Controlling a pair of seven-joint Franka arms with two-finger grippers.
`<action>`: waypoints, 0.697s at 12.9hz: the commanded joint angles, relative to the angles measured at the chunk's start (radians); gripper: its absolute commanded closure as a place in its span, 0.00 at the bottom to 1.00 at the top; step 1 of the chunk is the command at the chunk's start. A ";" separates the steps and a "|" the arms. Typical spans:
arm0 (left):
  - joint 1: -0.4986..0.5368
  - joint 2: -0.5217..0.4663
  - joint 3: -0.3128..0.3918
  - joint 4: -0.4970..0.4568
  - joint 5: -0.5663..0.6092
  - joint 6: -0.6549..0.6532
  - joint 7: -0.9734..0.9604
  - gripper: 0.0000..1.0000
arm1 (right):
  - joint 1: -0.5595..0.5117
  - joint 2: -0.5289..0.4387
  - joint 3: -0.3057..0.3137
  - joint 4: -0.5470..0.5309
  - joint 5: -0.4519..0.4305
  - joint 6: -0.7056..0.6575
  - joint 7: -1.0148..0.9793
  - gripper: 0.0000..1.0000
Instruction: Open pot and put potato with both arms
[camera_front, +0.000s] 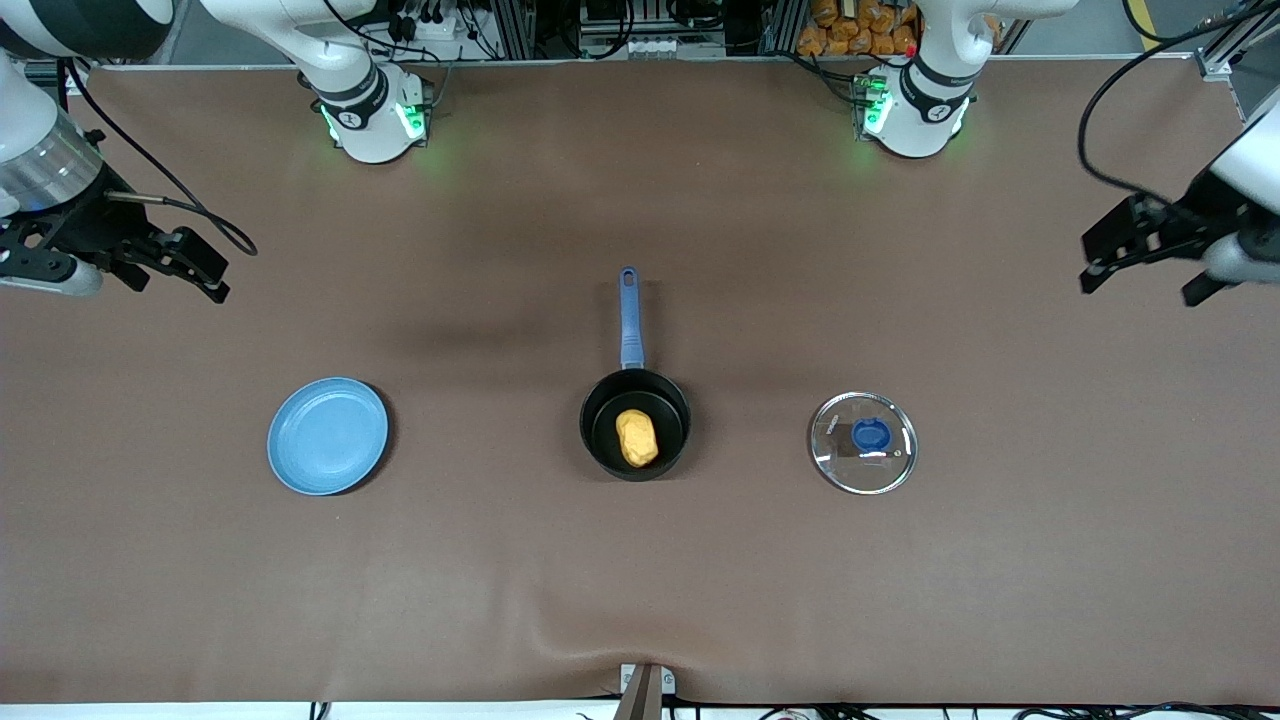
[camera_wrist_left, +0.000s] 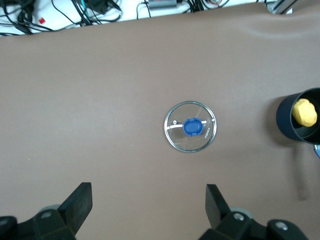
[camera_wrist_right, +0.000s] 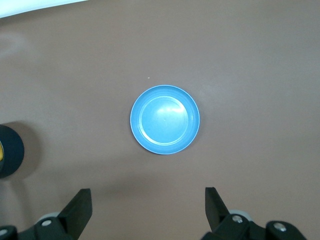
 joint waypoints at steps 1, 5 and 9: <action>0.018 -0.048 -0.021 -0.007 0.024 -0.013 -0.031 0.00 | -0.016 -0.065 0.014 -0.076 -0.008 0.025 -0.011 0.00; 0.033 -0.118 -0.018 -0.064 0.023 -0.064 -0.038 0.00 | -0.016 -0.066 0.014 -0.076 -0.008 0.027 -0.011 0.00; 0.030 -0.118 -0.016 -0.059 0.024 -0.073 -0.066 0.00 | -0.018 -0.066 0.014 -0.076 -0.008 0.025 -0.014 0.00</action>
